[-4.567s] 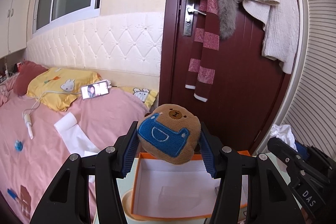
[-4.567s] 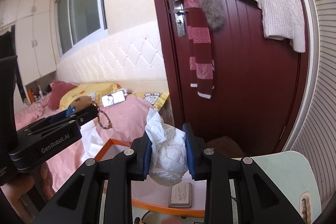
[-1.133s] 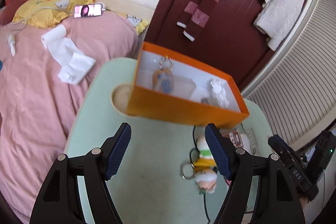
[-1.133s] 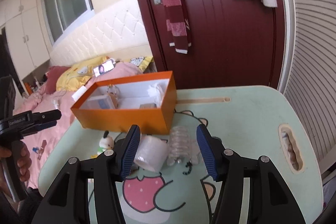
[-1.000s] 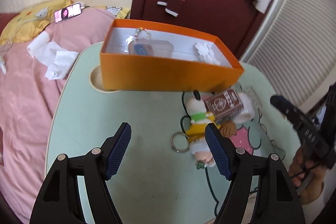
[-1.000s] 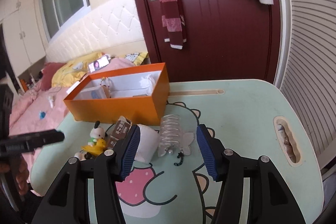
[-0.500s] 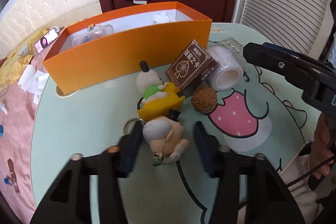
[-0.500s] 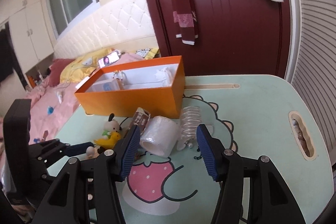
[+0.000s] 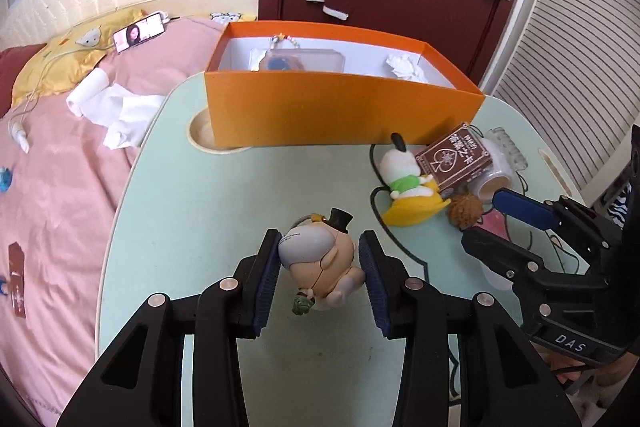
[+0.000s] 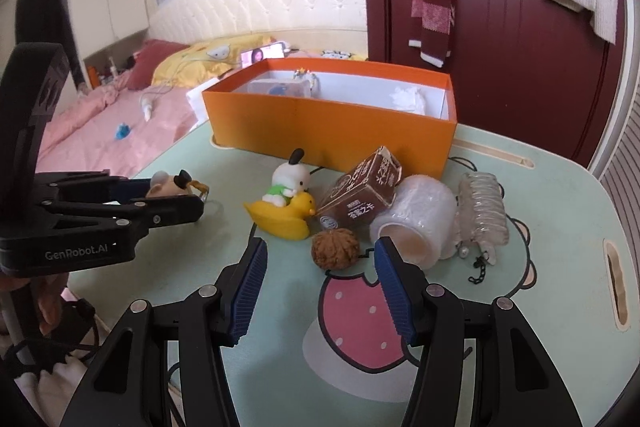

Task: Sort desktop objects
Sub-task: 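Grasp the white doll keychain with the left gripper, then grasp the walnut with the right gripper while the left lifts the doll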

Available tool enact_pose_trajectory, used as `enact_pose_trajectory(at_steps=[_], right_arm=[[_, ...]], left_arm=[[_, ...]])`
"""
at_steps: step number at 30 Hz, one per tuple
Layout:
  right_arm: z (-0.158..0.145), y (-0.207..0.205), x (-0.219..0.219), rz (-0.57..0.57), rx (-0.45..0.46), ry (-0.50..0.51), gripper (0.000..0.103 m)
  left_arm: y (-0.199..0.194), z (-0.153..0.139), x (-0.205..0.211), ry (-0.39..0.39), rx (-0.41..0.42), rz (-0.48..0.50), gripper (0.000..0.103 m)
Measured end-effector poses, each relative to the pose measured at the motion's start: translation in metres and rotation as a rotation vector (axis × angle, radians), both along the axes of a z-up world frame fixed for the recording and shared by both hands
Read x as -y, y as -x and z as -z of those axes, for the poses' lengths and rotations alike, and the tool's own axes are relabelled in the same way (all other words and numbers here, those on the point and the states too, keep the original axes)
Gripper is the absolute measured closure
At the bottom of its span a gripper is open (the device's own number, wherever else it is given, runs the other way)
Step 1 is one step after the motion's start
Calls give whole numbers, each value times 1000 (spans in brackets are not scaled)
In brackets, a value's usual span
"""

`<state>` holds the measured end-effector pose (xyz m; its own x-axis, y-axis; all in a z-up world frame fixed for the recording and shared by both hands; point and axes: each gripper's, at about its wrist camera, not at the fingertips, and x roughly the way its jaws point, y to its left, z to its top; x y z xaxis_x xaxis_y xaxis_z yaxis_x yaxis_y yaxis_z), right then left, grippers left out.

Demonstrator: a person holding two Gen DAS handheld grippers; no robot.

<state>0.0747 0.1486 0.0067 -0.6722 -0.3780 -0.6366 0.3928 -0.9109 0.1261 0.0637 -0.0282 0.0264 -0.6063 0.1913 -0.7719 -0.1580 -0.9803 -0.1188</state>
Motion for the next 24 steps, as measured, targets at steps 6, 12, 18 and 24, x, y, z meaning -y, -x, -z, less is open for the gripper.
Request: enact_pose_trajectory(at_steps=[6, 12, 18, 24], right_arm=[[12, 15, -3, 25, 75, 20, 49], [15, 28, -4, 46, 113, 44, 68], [15, 33, 3, 39, 99, 24, 75], [14, 12, -1, 45, 83, 6, 75]], left_arm=[[9, 15, -6, 43, -15, -30, 61], [9, 18, -19, 128, -55, -31, 61], [10, 19, -17, 122, -58, -34, 61], [11, 19, -17, 123, -58, -37, 61]])
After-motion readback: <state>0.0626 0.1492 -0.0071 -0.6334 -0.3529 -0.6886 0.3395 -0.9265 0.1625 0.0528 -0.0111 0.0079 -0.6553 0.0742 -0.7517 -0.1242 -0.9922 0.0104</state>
